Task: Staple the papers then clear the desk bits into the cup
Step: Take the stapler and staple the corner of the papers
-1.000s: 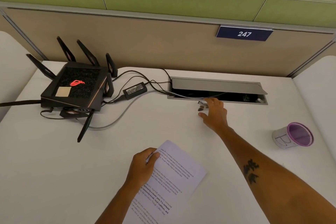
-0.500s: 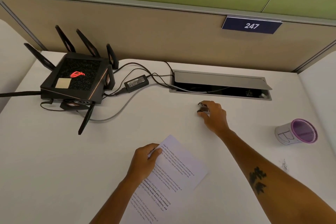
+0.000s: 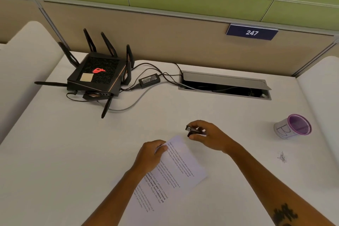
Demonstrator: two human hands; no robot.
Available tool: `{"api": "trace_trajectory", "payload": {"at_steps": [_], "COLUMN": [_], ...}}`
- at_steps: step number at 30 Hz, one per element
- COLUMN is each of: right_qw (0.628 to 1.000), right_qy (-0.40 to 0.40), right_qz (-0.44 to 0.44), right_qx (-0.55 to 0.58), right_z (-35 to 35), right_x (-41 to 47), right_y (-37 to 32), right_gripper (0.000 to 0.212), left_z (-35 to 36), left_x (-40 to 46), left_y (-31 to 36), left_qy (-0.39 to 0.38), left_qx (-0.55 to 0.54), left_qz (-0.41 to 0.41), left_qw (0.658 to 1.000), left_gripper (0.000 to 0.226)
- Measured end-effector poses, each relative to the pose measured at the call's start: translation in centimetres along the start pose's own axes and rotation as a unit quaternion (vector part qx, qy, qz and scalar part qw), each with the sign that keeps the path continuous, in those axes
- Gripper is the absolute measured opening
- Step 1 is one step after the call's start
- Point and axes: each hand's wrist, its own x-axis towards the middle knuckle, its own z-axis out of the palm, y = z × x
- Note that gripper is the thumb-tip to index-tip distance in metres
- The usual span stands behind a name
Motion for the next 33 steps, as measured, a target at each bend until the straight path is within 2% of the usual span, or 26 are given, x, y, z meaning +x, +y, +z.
{"api": "trace_trajectory", "payload": {"at_steps": [8,15,19,26,33], "right_qw": [0.991,0.972,0.963,0.947,0.941], "right_qy": [-0.062,-0.077,-0.084,-0.091,-0.096], "right_qz": [-0.050,-0.069,-0.070,-0.071,-0.073], "right_qx": [-0.108,-0.213,-0.248,-0.299,-0.318], "right_z": [2.5,3.9,4.4,4.6,5.1], "right_x": [-2.6,-4.2,-4.6,-5.0,-5.5], "right_y": [-3.5,-5.1,-6.3,-7.9,-8.4], "right_gripper": [0.038,0.042,0.041,0.041,0.038], "left_z": [-0.4,-0.3,-0.4,-0.7,-0.8], "left_x": [-3.0,-4.9,-5.5,-5.9,-6.4], "left_y": [0.1,-0.2,-0.1,0.4,0.8], "left_qy": [-0.019,-0.023,-0.023,-0.020,-0.023], "left_qx": [0.030,0.071,0.075,0.082,0.098], "left_qz": [0.007,0.037,0.054,0.066,0.068], "left_qw": [0.999,0.997,0.995,0.994,0.993], "left_gripper": [0.024,0.023,0.018,0.024,0.021]}}
